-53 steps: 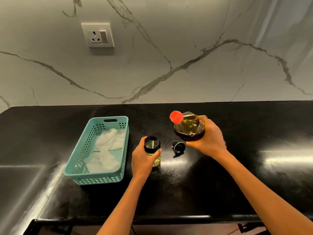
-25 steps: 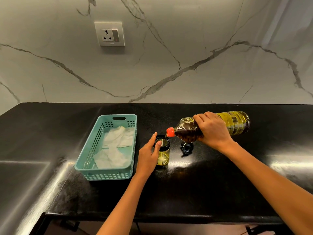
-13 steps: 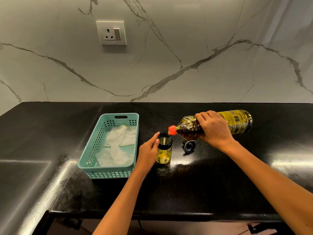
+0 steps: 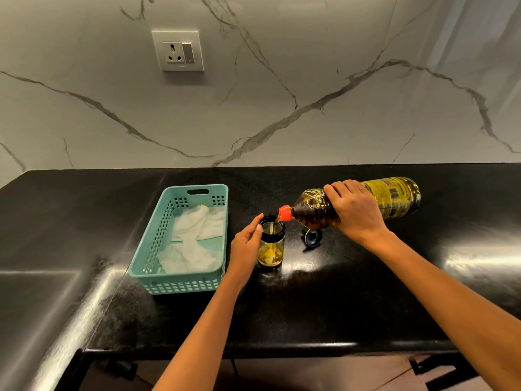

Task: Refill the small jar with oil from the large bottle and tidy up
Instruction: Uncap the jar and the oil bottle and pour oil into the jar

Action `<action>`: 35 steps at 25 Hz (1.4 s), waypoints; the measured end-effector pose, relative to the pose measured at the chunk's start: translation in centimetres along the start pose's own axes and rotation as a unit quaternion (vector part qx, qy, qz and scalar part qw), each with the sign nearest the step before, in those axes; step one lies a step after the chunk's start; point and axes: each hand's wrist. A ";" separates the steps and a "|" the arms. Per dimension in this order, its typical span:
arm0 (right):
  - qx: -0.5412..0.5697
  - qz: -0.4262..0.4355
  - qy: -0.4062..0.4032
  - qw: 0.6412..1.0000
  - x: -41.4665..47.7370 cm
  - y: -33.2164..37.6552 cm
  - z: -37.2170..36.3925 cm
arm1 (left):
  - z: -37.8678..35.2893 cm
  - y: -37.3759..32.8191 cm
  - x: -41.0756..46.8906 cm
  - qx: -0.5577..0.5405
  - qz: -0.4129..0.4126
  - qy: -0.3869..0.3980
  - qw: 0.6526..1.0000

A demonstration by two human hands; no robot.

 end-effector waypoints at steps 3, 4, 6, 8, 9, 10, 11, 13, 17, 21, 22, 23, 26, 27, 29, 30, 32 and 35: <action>-0.007 -0.006 -0.008 1.000 0.0 -0.1 0.3 | -0.1 0.1 0.1 -0.008 0.003 0.002 1.000; -0.009 -0.006 -0.011 1.000 0.0 -0.1 0.3 | -0.1 0.1 0.1 -0.009 0.002 0.002 1.000; -0.014 -0.006 -0.021 1.000 0.2 -0.1 0.5 | -0.1 0.1 0.2 -0.011 -0.001 0.003 1.000; -0.024 -0.003 -0.028 0.999 0.4 -0.2 0.6 | -0.1 0.2 0.3 -0.011 -0.002 0.002 1.000; -0.029 0.000 -0.033 0.999 0.5 -0.2 0.7 | -0.1 0.2 0.3 -0.009 -0.004 0.002 1.000; -0.033 0.003 -0.037 0.999 0.5 -0.3 0.7 | -0.1 0.3 0.3 -0.008 -0.006 0.003 1.000; -0.038 0.006 -0.039 0.998 0.5 -0.4 0.7 | -0.1 0.3 0.3 -0.009 -0.005 0.004 1.000; -0.048 0.012 -0.041 0.998 0.5 -0.4 0.7 | -0.1 0.3 0.3 -0.012 -0.006 0.003 1.000; -0.054 0.024 -0.045 0.997 0.4 -0.1 0.8 | -0.2 0.4 0.3 -0.009 -0.006 0.001 1.000; -0.057 0.036 -0.056 0.996 0.6 0.1 0.8 | -0.3 0.5 0.4 -0.004 -0.005 -0.004 1.000; -0.058 0.037 -0.056 0.996 0.6 0.1 0.8 | -0.3 0.4 0.3 -0.007 -0.005 -0.003 1.000; -0.057 0.036 -0.055 0.996 0.7 0.1 0.7 | -0.3 0.5 0.3 -0.010 -0.004 -0.002 1.000; -0.058 0.035 -0.056 0.996 1.0 0.0 0.6 | -0.4 0.8 0.4 -0.011 -0.004 -0.005 1.000; -0.060 0.037 -0.057 0.996 1.1 -0.1 0.7 | -0.3 0.8 0.5 -0.012 -0.004 -0.006 1.000; -0.064 0.042 -0.061 0.995 1.2 -0.2 0.7 | -0.4 0.7 0.5 -0.017 -0.003 -0.005 1.000; -0.064 0.043 -0.062 0.995 1.3 -0.3 0.8 | -0.4 0.7 0.4 -0.019 -0.002 -0.004 1.000; -0.065 0.044 -0.062 0.995 1.4 -0.4 0.7 | -0.5 0.7 0.4 -0.018 -0.002 -0.003 1.000; -0.069 0.047 -0.065 0.994 1.5 -0.5 0.5 | -0.4 0.7 0.5 -0.016 -0.003 -0.007 1.000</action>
Point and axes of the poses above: each hand's wrist, its own x-axis towards the middle knuckle, its own z-axis out of the back of the hand, y = z × x, and after that the axes turned 7 degrees about -y, right-handed
